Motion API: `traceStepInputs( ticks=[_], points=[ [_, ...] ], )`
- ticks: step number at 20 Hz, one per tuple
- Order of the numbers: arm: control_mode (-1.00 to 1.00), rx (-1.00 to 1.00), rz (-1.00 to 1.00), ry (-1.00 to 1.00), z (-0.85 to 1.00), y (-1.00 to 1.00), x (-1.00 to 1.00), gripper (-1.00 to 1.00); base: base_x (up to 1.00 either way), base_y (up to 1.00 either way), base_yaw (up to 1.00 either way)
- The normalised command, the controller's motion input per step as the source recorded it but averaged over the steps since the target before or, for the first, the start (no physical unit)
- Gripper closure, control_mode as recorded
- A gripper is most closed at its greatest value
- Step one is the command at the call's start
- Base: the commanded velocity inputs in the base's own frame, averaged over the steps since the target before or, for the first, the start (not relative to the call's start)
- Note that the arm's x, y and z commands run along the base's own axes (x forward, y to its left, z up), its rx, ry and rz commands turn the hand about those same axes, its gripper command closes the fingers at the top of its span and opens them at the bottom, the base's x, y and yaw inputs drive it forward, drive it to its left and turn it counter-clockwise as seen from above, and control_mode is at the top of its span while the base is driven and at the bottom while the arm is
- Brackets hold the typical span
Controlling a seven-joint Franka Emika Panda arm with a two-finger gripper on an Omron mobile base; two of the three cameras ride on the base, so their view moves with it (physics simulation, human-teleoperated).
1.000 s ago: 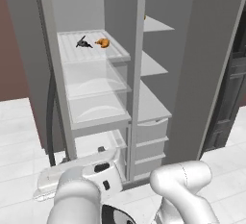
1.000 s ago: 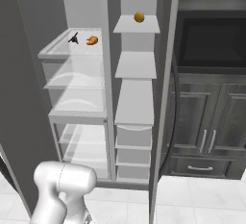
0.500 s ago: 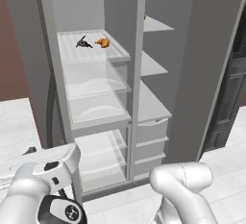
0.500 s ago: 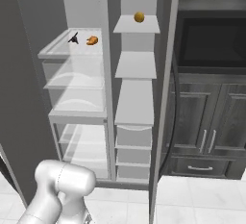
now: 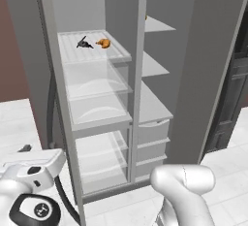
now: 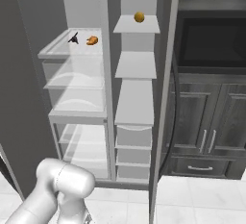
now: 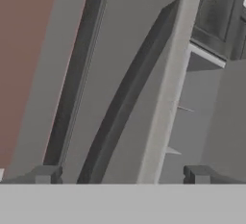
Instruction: Pick up the frozen fish from the freezer, place it on any shelf in the fridge, and close the fridge and freezer doors when done.
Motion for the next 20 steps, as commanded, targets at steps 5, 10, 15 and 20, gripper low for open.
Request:
traceStepInputs(
  ticks=[5, 10, 15, 20],
  points=[
    [-1.0, -0.02, -0.2, -0.03, -0.13, 0.24, 0.59, -1.0, 0.0, 0.0, 0.0],
    [-1.0, -0.06, -0.22, -0.01, -0.13, 0.31, 0.64, -1.0, 0.0, 0.0, 0.0],
    [-1.0, -0.02, -0.15, 0.0, -0.05, 0.03, 0.38, -1.0, 0.0, 0.0, 0.0],
    [-1.0, 0.0, -0.14, -0.03, 0.04, -0.83, 0.0, -1.0, 0.0, 0.0, 0.0]
  ],
)
